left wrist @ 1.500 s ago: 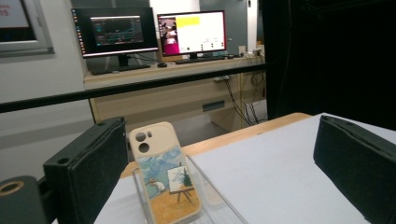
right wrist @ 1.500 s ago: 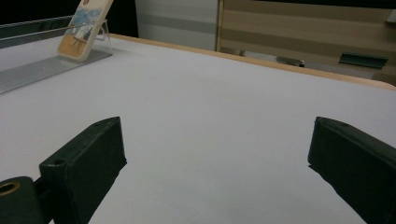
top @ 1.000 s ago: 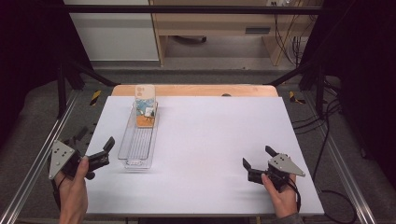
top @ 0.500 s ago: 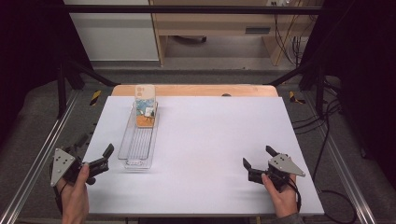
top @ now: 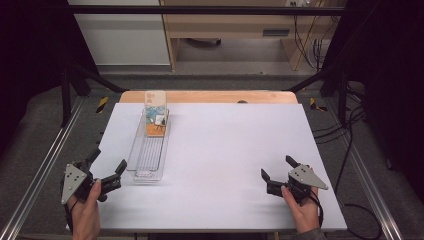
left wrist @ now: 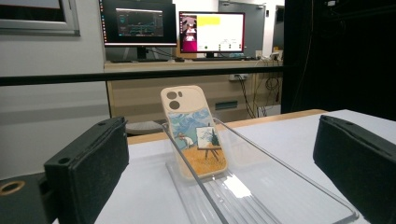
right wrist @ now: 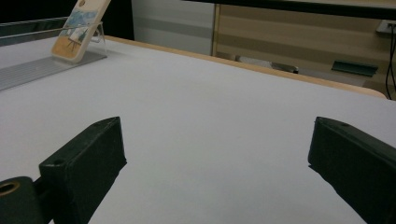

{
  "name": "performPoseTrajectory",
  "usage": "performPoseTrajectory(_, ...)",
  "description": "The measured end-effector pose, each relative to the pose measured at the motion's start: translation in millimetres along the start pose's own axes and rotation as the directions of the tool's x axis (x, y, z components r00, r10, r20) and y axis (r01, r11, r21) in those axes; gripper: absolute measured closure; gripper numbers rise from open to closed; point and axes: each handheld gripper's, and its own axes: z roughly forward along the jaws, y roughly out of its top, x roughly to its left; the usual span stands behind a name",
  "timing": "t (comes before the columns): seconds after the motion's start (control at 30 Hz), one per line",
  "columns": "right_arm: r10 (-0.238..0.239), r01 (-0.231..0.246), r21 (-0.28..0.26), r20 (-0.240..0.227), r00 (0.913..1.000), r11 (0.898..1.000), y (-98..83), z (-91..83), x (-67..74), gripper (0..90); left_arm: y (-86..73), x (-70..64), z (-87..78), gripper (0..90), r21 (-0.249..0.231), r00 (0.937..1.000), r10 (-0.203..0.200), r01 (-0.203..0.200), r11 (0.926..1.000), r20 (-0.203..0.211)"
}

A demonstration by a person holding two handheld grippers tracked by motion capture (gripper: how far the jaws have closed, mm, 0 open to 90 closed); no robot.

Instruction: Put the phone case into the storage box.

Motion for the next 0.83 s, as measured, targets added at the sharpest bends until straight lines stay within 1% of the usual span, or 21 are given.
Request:
performPoseTrajectory(0.2, -0.007, 0.007, -0.010, -0.004, 1.0000, 1.000, -0.7, -0.2, -1.1, 3.7, -8.5, -4.5, 0.9, 3.0, 0.018, 1.0000, 0.001, -0.001, 0.9998, 0.005)
performPoseTrajectory(0.53, -0.021, 0.020, -0.057, -0.016, 0.9997, 0.998, -1.6, -1.9, -3.5, 3.7, -17.8, -11.5, 0.1, 3.0, 0.042, 1.0000, 0.000, -0.001, 0.9991, 0.006)
performPoseTrajectory(0.63, -0.026, 0.025, -0.066, -0.015, 0.9995, 0.998, -2.2, -1.8, -4.4, 3.7, -18.2, -16.9, 2.5, 3.0, 0.044, 0.9997, 0.012, -0.013, 0.9990, 0.022)
performPoseTrajectory(0.73, -0.029, 0.028, -0.076, -0.012, 0.9995, 0.997, -2.6, -2.4, -5.3, 3.7, -15.5, -22.8, 7.7, 3.0, 0.033, 0.9993, 0.018, -0.019, 0.9993, 0.034)
performPoseTrajectory(0.83, -0.028, 0.028, -0.072, -0.005, 0.9996, 0.997, -4.9, -1.6, -6.6, 3.7, -13.5, -26.2, 12.1, 3.0, 0.032, 0.9991, 0.028, -0.029, 0.9991, 0.032)
